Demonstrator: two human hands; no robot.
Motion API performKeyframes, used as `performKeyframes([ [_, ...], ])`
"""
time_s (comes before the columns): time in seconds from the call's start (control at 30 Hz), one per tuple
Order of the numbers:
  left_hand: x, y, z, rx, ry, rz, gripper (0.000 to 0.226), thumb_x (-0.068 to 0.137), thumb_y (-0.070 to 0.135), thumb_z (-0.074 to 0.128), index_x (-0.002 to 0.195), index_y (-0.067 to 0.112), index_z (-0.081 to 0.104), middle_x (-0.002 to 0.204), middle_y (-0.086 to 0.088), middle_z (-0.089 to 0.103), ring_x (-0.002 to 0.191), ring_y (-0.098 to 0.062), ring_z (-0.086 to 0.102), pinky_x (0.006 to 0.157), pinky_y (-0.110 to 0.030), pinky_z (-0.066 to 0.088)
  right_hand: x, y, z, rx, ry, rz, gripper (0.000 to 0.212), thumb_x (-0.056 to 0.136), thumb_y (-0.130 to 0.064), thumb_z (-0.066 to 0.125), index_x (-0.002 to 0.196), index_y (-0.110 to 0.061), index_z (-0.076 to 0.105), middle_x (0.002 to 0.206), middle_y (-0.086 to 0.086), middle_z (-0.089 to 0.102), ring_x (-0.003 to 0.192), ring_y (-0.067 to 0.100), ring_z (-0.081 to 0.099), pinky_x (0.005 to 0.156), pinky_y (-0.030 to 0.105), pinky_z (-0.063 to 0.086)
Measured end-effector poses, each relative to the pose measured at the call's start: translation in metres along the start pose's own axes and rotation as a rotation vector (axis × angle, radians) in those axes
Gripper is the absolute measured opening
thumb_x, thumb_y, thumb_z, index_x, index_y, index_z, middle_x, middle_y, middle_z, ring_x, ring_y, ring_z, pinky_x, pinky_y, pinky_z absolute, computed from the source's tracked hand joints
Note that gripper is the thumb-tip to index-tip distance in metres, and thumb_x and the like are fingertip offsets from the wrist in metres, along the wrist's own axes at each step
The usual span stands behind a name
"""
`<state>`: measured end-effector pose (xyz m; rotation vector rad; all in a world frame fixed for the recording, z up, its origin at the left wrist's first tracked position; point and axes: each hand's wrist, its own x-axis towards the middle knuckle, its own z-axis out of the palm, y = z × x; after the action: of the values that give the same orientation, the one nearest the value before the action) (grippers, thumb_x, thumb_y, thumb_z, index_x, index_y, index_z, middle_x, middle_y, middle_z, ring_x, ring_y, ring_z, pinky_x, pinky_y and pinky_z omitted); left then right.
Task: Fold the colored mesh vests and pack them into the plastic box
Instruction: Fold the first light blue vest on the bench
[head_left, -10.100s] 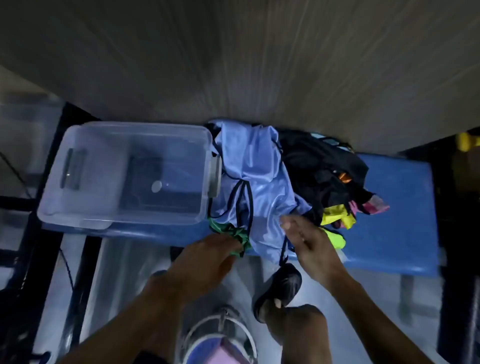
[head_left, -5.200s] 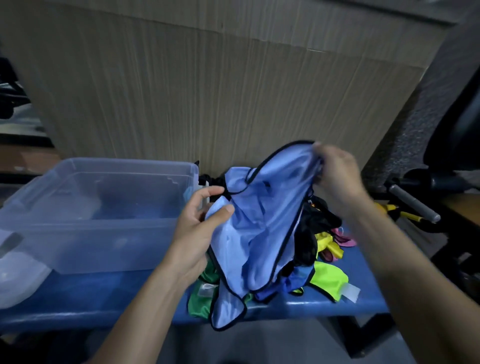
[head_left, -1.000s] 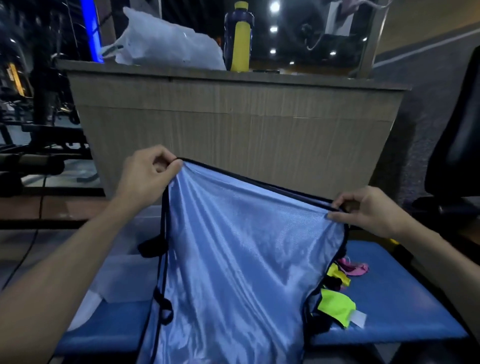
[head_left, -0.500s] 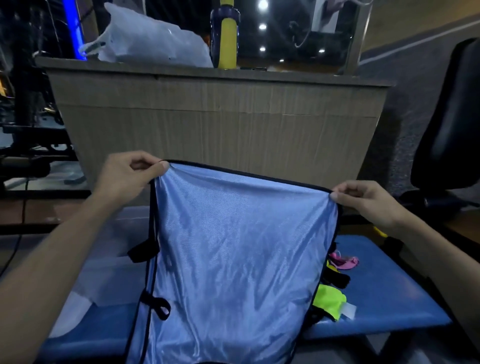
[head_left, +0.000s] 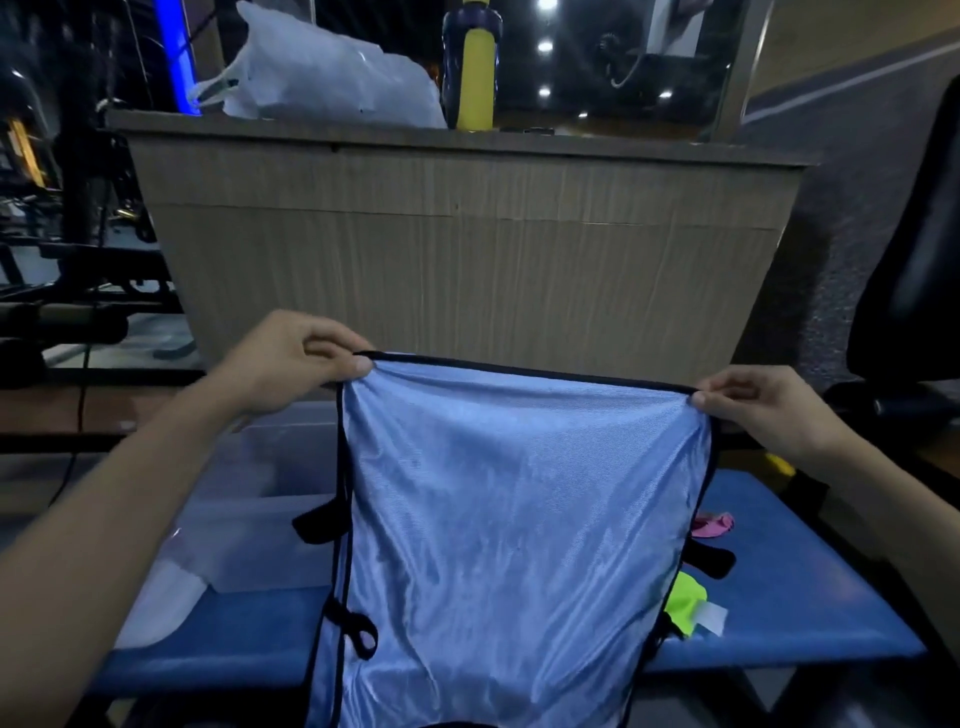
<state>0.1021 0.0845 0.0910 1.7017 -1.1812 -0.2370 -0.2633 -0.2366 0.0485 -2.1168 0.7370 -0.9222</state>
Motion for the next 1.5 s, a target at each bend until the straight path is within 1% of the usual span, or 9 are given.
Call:
performKeyframes([
  [0.13, -0.006, 0.001, -0.005, -0.321, -0.256, -0.091, 0.038, 0.061, 0.038, 0.096, 0.087, 0.015, 0.081, 0.094, -0.012, 0.078, 0.081, -0.012, 0.072, 0.073, -0.018, 0.057, -0.006, 0.002, -0.006, 0.293, -0.053, 0.143, 0.005, 0.093, -0.012, 0.068, 0.091, -0.008, 0.071, 0.087, 0.003, 0.07, 0.095, 0.023, 0.064, 0.083, 0.029, 0.057],
  [0.23, -0.011, 0.009, -0.006, -0.446, -0.435, -0.018, 0.047, 0.061, 0.041, 0.096, 0.09, 0.01, 0.077, 0.085, -0.007, 0.074, 0.075, -0.013, 0.07, 0.071, -0.021, 0.058, -0.008, -0.001, -0.015, 0.429, -0.159, 0.191, 0.025, 0.075, -0.041, 0.081, 0.083, -0.018, 0.074, 0.093, 0.004, 0.068, 0.096, 0.022, 0.062, 0.091, 0.037, 0.048],
  [0.43, 0.0, 0.01, 0.001, -0.314, -0.322, -0.228, 0.057, 0.049, 0.053, 0.098, 0.089, 0.016, 0.081, 0.096, -0.009, 0.074, 0.084, -0.012, 0.07, 0.077, -0.025, 0.056, -0.01, 0.004, -0.021, 0.626, -0.214, 0.291, 0.033, 0.091, -0.028, 0.063, 0.108, -0.001, 0.072, 0.122, 0.027, 0.066, 0.108, 0.036, 0.063, 0.097, 0.049, 0.05],
  [0.53, -0.005, 0.007, 0.023, -0.074, -0.213, -0.327, 0.01, 0.08, 0.031, 0.083, 0.08, 0.021, 0.082, 0.101, -0.015, 0.075, 0.088, -0.015, 0.065, 0.076, -0.028, 0.049, -0.016, 0.0, -0.01, 0.53, -0.279, 0.423, 0.046, 0.068, -0.032, 0.086, 0.101, -0.002, 0.078, 0.124, 0.028, 0.067, 0.107, 0.034, 0.068, 0.099, 0.047, 0.052],
  [0.6, -0.018, 0.015, 0.049, -0.085, -0.285, -0.3, 0.013, 0.091, 0.019, 0.073, 0.082, 0.015, 0.082, 0.104, -0.015, 0.075, 0.092, -0.018, 0.064, 0.072, -0.027, 0.051, -0.021, -0.01, 0.003, 0.516, -0.34, 0.474, 0.074, 0.05, -0.036, 0.098, 0.108, 0.003, 0.075, 0.124, 0.025, 0.068, 0.111, 0.035, 0.065, 0.106, 0.048, 0.049],
  [0.7, -0.045, 0.041, 0.096, -0.245, -0.449, -0.234, 0.01, 0.09, 0.019, 0.073, 0.088, 0.012, 0.079, 0.09, -0.006, 0.074, 0.081, -0.012, 0.064, 0.066, -0.021, 0.051, -0.035, -0.054, 0.045, 0.563, -0.459, 0.428, 0.027, 0.075, -0.023, 0.082, 0.095, -0.006, 0.076, 0.102, 0.018, 0.07, 0.089, 0.026, 0.065, 0.077, 0.034, 0.055],
  [1.0, -0.051, 0.056, 0.152, -0.477, -0.073, -0.285, 0.007, 0.089, 0.014, 0.077, 0.092, 0.008, 0.077, 0.085, -0.007, 0.079, 0.073, -0.011, 0.073, 0.057, -0.02, 0.053, -0.058, -0.101, 0.122, 0.399, -0.104, 0.236, 0.01, 0.083, -0.009, 0.081, 0.078, -0.011, 0.072, 0.07, 0.006, 0.068, 0.065, 0.02, 0.058, 0.047, 0.024, 0.039],
  [1.37, -0.054, 0.063, 0.152, -0.462, -0.031, -0.252, 0.008, 0.095, 0.01, 0.07, 0.094, 0.008, 0.077, 0.091, -0.013, 0.078, 0.079, -0.017, 0.074, 0.07, -0.031, 0.063, -0.066, -0.109, 0.123, 0.242, -0.023, 0.114, 0.033, 0.079, -0.025, 0.085, 0.11, -0.022, 0.072, 0.083, -0.003, 0.078, 0.08, 0.017, 0.076, 0.084, 0.045, 0.062],
  [1.5, -0.056, 0.073, 0.145, -0.54, -0.09, -0.255, 0.016, 0.099, -0.001, 0.056, 0.103, 0.002, 0.071, 0.091, -0.017, 0.076, 0.08, -0.02, 0.076, 0.072, -0.032, 0.064, -0.072, -0.12, 0.118, 0.032, 0.025, 0.0, 0.048, 0.073, -0.038, 0.088, 0.117, -0.026, 0.073, 0.085, -0.009, 0.076, 0.08, 0.004, 0.074, 0.087, 0.036, 0.06],
])
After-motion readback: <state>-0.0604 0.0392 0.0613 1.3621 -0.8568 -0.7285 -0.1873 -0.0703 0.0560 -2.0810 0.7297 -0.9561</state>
